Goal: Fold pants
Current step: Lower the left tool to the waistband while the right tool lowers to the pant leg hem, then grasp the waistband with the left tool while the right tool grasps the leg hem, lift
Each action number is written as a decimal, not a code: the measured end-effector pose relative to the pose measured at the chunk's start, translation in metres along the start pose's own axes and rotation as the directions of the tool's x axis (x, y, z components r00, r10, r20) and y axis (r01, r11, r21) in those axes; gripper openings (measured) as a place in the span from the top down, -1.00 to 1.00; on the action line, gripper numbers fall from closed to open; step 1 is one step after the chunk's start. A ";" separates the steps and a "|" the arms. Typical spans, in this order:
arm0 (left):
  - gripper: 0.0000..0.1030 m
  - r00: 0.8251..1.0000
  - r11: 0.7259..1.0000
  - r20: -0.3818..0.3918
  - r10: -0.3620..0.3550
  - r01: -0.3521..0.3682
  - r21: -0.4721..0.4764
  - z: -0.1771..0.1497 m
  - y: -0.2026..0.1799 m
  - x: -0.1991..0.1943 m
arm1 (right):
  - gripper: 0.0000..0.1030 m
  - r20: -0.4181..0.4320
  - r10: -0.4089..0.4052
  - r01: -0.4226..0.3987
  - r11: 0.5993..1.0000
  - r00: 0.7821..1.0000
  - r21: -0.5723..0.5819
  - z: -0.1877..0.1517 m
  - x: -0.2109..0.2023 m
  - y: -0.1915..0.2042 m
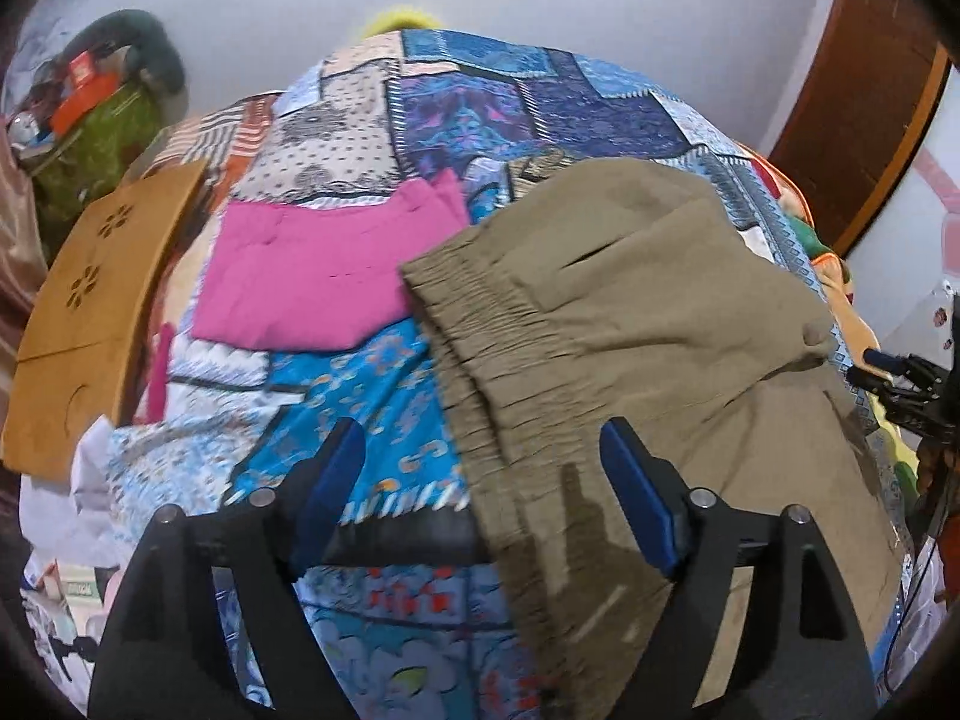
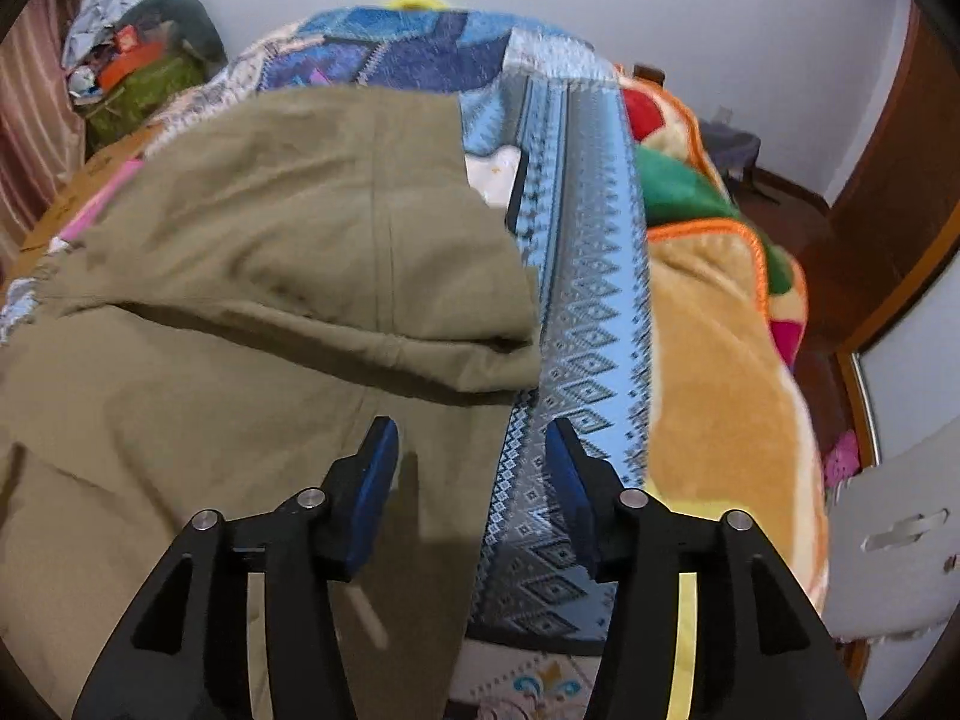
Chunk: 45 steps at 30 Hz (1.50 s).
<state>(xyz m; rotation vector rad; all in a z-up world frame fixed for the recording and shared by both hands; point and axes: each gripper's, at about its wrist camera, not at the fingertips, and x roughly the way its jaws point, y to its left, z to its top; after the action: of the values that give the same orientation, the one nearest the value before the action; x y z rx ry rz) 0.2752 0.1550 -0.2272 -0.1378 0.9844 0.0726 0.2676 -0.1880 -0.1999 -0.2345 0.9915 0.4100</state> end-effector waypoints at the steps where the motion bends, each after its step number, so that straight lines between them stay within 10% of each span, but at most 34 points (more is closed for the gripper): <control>1: -0.59 1.000 1.000 -0.006 -0.004 0.004 0.002 0.002 -0.003 0.005 | -0.07 0.010 0.005 -0.005 1.000 1.000 0.005 0.002 -0.005 -0.002; 9: -0.59 0.989 0.996 -0.124 -0.079 0.075 -0.038 0.008 -0.014 0.054 | -0.15 0.086 0.063 -0.070 0.994 0.994 0.081 0.037 0.004 -0.017; 17: -0.65 0.991 0.996 -0.107 -0.084 0.082 -0.029 0.008 -0.014 0.065 | -0.01 -0.009 0.138 -0.136 0.982 0.990 0.129 0.044 0.065 -0.022; 25: -0.42 0.998 0.998 -0.043 0.036 -0.034 0.043 0.006 -0.019 0.063 | 0.57 0.001 0.032 -0.032 0.998 0.999 0.061 0.034 0.064 -0.013; 38: -0.56 0.996 1.000 -0.092 0.011 -0.013 -0.028 0.004 -0.003 0.062 | 0.62 -0.040 -0.053 0.055 0.998 0.998 0.041 0.036 0.064 -0.005; 40: -0.58 0.995 0.999 -0.101 -0.006 0.000 -0.054 0.005 -0.001 0.055 | 0.55 -0.056 -0.042 0.044 0.998 0.998 0.042 0.039 0.061 -0.005; 45: -0.64 0.998 0.999 -0.058 0.014 -0.016 -0.032 0.015 -0.001 0.029 | -0.39 -0.100 -0.079 0.081 0.997 0.992 0.016 0.041 0.042 -0.010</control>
<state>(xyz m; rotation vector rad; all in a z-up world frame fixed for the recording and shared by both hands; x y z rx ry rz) 0.3037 0.1564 -0.2427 -0.1633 1.0419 0.0992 0.3235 -0.1716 -0.2134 -0.2783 1.0798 0.3172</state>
